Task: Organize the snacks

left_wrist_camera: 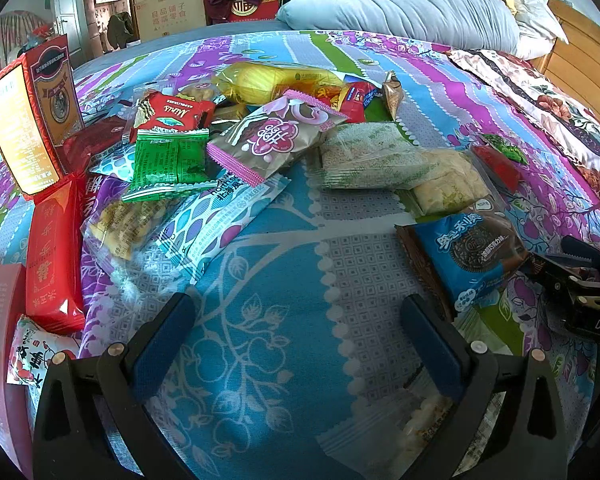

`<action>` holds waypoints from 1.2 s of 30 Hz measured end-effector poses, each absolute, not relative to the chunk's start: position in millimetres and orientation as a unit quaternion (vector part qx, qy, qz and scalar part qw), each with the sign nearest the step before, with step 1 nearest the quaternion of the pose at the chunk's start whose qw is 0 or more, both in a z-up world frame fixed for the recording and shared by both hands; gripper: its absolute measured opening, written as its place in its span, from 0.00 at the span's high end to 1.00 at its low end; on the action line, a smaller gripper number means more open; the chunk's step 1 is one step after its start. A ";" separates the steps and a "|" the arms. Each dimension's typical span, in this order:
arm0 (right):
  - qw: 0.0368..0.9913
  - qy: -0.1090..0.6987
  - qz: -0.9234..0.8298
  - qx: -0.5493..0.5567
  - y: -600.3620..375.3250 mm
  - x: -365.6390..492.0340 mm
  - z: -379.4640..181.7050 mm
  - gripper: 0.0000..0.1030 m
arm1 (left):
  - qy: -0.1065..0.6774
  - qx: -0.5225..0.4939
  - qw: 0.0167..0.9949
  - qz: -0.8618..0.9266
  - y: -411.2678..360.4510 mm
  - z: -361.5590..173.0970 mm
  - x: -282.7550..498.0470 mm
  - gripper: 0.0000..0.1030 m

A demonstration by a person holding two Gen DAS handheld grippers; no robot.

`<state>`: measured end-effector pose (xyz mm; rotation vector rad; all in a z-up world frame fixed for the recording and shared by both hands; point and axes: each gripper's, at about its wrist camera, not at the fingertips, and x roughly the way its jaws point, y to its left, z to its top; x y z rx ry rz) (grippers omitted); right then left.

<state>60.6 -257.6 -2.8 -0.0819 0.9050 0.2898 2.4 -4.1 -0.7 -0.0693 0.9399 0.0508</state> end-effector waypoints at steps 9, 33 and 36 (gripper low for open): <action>0.888 0.436 0.139 -0.040 -257.7 60.0 -2.6 0.00 | 0.455 -0.031 0.890 0.026 -3.2 0.8 1.9 0.00; 0.761 0.377 0.510 -0.137 -90.7 -0.7 93.6 0.50 | 0.321 -0.016 0.947 -0.006 41.3 142.6 -196.8 0.10; 0.713 0.380 0.555 -0.197 -33.8 -21.8 75.2 0.53 | 0.319 -0.022 0.947 0.014 56.9 145.8 -214.2 0.10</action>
